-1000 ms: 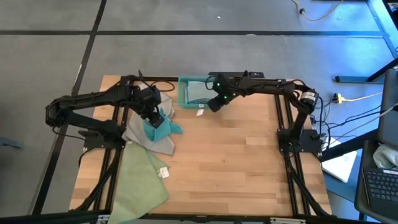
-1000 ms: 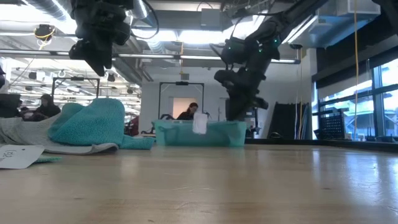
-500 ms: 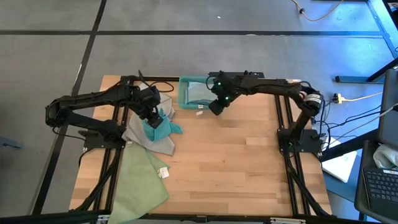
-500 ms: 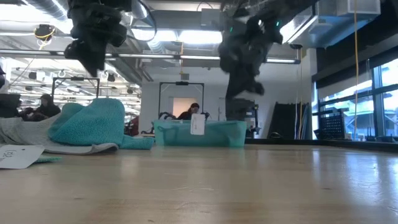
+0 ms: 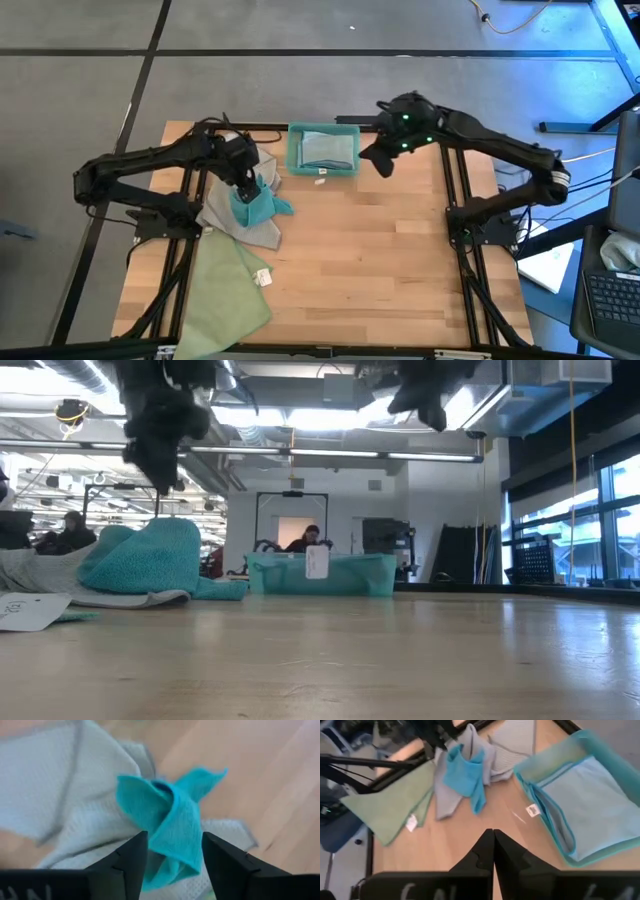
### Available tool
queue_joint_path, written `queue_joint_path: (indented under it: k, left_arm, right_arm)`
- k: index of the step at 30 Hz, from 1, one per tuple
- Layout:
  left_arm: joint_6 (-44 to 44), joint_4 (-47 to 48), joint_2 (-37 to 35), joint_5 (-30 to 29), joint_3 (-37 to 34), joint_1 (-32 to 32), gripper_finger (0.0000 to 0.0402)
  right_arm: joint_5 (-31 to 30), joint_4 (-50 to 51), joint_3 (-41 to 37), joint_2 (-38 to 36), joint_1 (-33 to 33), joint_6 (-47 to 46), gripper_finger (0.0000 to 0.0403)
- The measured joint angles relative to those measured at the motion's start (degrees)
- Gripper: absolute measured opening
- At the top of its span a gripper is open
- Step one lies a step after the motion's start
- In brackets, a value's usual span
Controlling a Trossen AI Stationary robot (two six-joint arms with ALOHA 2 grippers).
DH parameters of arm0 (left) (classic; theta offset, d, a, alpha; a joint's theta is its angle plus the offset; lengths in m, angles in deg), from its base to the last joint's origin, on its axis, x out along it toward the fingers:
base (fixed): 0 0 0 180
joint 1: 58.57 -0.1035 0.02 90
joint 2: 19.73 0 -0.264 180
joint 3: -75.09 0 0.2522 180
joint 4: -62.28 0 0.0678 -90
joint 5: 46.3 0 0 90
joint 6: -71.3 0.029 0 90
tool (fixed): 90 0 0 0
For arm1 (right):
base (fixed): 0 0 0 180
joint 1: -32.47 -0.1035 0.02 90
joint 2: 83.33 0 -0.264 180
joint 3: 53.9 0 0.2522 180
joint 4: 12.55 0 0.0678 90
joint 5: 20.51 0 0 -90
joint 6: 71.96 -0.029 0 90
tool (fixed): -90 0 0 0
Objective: Fold microfiber towels
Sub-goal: Prepare the blue towel
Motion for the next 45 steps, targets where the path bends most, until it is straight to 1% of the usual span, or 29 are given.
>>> queue_joint_path:
  k: [2, 7, 12, 15, 20, 26, 36, 39, 45]
  left_arm:
    - [0.0, 0.7, 0.8, 1.0, -1.3, -0.9, 0.0198]
    - [0.3, -1.9, 2.1, -0.2, -2.7, -2.2, 0.0222]
    - [4.8, -2.1, 2.3, 6.0, -2.6, -4.9, 0.0224]
    - [5.9, -0.4, 2.5, 9.3, -2.6, -7.0, 0.0223]
    - [7.6, 2.2, 3.2, 10.9, -2.6, -10.1, 0.0225]
    - [15.4, 1.2, 4.7, 8.0, -2.7, -10.6, 0.0224]
    - [28.4, -2.3, 6.2, 7.9, -2.8, -7.2, 0.0225]
    - [29.4, -2.1, 6.2, 6.9, -2.8, -6.3, 0.0225]
    - [29.1, -1.7, 6.2, 6.9, -2.8, -5.6, 0.0224]
  right_arm:
    - [0.9, 0.6, 0.0, -1.4, -0.5, -0.9, 0.0012]
    - [1.4, 2.6, 0.0, -4.5, -3.3, -3.0, 0.0012]
    - [0.9, 4.7, -0.1, -5.9, -6.3, -2.8, 0.0012]
    - [0.9, 5.6, -0.1, -6.0, -7.7, -2.0, 0.0012]
    - [0.9, 7.4, -0.1, -6.1, -9.2, -0.8, 0.0012]
    - [0.8, 7.4, -1.4, -6.1, -10.2, 0.0, 0.0012]
    - [1.1, 8.6, -2.5, -6.1, -12.0, -0.3, 0.0012]
    - [1.0, 8.6, -2.5, -6.1, -12.4, -0.3, 0.0012]
    - [0.9, 8.5, -2.5, -6.1, -12.6, -0.1, 0.0012]
